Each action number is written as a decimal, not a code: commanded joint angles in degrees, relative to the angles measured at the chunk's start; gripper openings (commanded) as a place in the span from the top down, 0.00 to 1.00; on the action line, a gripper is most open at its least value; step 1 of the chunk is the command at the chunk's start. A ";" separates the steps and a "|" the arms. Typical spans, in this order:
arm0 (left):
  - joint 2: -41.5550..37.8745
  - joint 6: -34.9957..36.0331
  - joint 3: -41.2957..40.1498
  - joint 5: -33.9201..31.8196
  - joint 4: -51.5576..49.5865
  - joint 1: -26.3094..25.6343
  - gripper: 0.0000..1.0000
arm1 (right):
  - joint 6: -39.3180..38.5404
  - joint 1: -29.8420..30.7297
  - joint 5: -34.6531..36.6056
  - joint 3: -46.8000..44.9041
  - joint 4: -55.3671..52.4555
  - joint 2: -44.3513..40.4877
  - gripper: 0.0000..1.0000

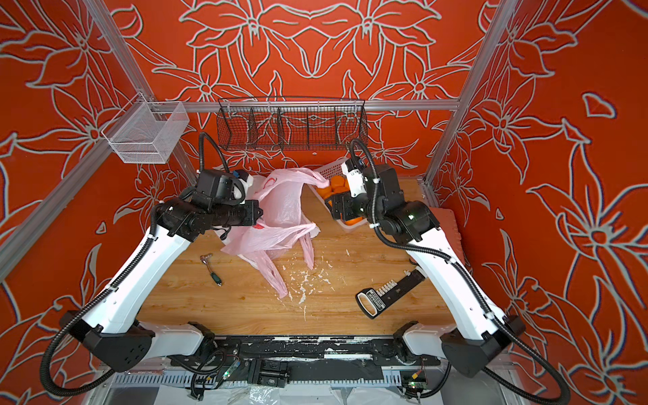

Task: Place the oranges into plastic bags & tie knots
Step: Open the plastic bag at the center of the board, then pick up the orange from the basket.

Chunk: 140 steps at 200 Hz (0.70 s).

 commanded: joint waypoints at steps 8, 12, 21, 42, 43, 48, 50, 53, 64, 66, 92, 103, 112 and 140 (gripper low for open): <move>1.09 -5.92 -1.02 19.99 6.38 3.87 1.00 | 0.32 -0.16 8.98 -10.37 11.41 -9.94 0.14; 1.56 -6.14 -0.65 21.03 7.05 4.15 1.00 | 0.63 -0.18 10.45 -11.79 11.93 -11.31 0.14; 3.10 -6.44 0.73 22.77 7.61 4.40 1.00 | 1.80 -0.17 14.98 -14.07 12.06 -13.07 0.14; 7.40 -7.57 5.62 27.75 7.71 4.49 1.00 | 6.85 -2.49 24.16 -16.10 7.71 -12.69 0.17; 7.59 -7.58 5.74 28.13 7.71 4.49 1.00 | 7.10 -2.79 24.14 -16.05 7.42 -12.53 0.17; 8.43 -8.08 6.87 29.37 7.83 4.43 1.00 | 8.18 -4.33 23.49 -15.81 6.20 -11.43 0.17; 8.75 -8.28 7.20 29.73 7.87 4.41 1.00 | 8.70 -4.89 23.04 -15.65 5.52 -11.07 0.18; 9.08 -8.62 7.70 30.20 7.96 4.34 1.00 | 9.44 -5.98 22.19 -15.46 4.74 -10.31 0.18; 10.17 -9.79 9.18 31.32 8.50 3.85 1.00 | 11.74 -9.71 18.20 -14.93 3.40 -7.67 0.19; 10.31 -10.07 9.45 31.49 8.61 3.74 1.00 | 12.09 -10.28 17.45 -14.88 3.26 -7.02 0.19; 12.12 -11.06 14.22 30.99 7.44 0.51 1.00 | 14.50 -14.04 13.52 -13.75 3.71 -1.84 0.21; 12.58 -10.87 15.10 29.95 6.70 -0.24 1.00 | 14.64 -14.66 11.31 -13.12 4.62 -0.17 0.21; 12.70 -10.51 14.40 28.45 6.12 -0.13 1.00 | 14.58 -14.83 9.57 -12.32 5.00 1.18 0.21; 13.46 -7.47 8.76 22.14 3.96 1.94 1.00 | 13.26 -14.95 4.41 -9.31 4.43 6.44 0.21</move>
